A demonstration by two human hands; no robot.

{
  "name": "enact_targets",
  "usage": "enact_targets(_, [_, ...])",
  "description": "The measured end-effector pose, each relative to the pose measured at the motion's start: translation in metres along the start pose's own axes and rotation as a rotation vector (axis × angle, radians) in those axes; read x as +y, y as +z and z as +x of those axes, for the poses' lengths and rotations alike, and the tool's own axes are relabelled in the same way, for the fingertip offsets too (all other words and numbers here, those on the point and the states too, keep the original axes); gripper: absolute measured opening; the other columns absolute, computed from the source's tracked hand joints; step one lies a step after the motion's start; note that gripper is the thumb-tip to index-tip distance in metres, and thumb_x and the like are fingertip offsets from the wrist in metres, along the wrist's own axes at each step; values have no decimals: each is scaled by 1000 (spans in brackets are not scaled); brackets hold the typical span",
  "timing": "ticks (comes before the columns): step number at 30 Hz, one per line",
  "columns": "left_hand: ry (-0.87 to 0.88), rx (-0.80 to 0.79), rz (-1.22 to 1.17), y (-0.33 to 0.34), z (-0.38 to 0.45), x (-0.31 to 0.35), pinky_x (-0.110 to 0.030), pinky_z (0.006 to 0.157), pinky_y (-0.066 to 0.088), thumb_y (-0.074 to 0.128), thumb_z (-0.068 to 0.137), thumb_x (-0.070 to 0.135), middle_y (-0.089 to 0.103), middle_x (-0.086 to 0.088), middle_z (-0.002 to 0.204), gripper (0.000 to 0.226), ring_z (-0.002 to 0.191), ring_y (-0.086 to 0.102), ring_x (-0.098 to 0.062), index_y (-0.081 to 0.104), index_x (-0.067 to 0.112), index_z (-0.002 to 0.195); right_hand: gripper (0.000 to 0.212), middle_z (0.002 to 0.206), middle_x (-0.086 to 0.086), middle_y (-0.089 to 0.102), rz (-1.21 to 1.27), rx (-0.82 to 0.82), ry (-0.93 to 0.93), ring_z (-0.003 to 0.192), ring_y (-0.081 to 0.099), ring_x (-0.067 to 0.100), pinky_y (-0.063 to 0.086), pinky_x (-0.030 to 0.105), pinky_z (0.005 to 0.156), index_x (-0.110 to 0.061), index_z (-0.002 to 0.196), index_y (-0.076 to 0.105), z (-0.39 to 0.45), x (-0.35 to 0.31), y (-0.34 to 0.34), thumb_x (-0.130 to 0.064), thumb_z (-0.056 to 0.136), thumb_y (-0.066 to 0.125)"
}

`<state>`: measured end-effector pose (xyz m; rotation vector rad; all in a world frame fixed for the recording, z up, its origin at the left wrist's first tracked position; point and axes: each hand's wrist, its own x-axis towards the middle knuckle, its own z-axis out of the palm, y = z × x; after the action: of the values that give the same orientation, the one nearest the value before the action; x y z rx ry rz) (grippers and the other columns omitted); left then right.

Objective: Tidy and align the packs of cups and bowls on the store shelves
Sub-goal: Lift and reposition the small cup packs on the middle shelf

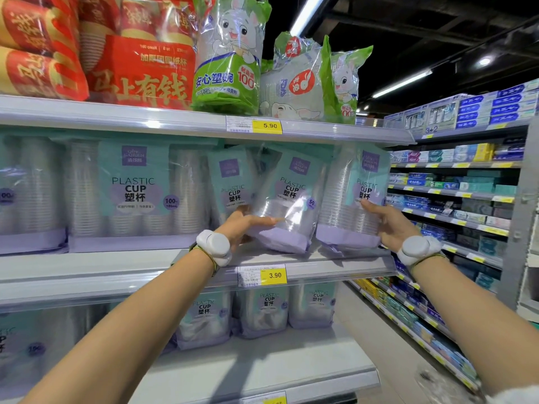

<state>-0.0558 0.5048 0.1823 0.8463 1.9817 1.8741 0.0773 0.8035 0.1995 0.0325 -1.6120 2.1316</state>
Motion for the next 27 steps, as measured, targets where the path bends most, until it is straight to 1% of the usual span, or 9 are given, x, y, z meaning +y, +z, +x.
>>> enact_targets(2, [20,-25,18,3,-4,5,-19,77,57,84,71,20,76,2,99,42,90,72,-8,61,17,105,32,117,12,66,17,-2,-3,112,62,26,52,42,96,-6,113,64,2,1,-4,-15,82,67])
enact_targets(4, [31,-34,37,4,-8,6,-19,78,57,78,77,6,77,0,94,25,88,73,-8,62,16,92,41,127,14,62,26,-3,7,120,58,29,44,47,105,-6,113,65,4,2,-4,-19,75,72])
enact_targets(7, [46,-76,39,-2,-11,4,-32,104,48,87,67,9,73,-5,115,61,109,68,-17,59,7,121,45,131,16,59,28,-6,10,122,56,29,41,47,107,-7,109,66,6,4,-5,-22,68,77])
enact_targets(9, [64,-83,103,-5,-8,2,-34,108,44,93,60,20,70,-2,121,90,113,66,-16,47,10,136,65,129,14,61,21,-15,6,122,57,28,41,47,108,-8,108,68,8,5,-7,-27,51,91])
enact_targets(13, [16,-95,216,-10,3,4,-33,109,41,94,52,42,64,1,131,105,119,62,-12,44,17,141,83,125,11,65,10,-41,-2,123,56,27,39,48,109,-9,109,69,11,6,-11,-33,34,97])
enact_targets(15, [-14,-131,246,-10,2,5,-36,115,33,93,55,44,66,3,128,105,123,59,-12,42,17,142,75,120,11,67,4,-56,-3,123,57,29,39,48,109,-8,108,69,9,5,-9,-31,42,95])
enact_targets(19, [-5,-116,219,-7,1,2,-39,116,33,93,57,36,66,3,127,126,121,61,-13,9,31,150,34,121,5,65,6,-37,4,128,51,25,36,45,112,-11,99,73,10,7,-7,-23,67,77])
enact_targets(23, [26,-208,128,-5,-3,1,-31,102,49,89,68,18,65,-6,129,97,115,65,-18,30,11,145,66,123,12,65,6,-48,-10,121,58,28,44,45,105,-7,112,67,14,11,-6,-26,53,89])
enact_targets(27, [116,-53,276,-15,-4,-5,-39,104,48,98,49,28,68,-4,124,102,115,65,-16,46,9,135,98,127,17,63,-59,-72,-58,115,62,31,47,47,101,-3,130,56,18,14,-1,-28,43,95])
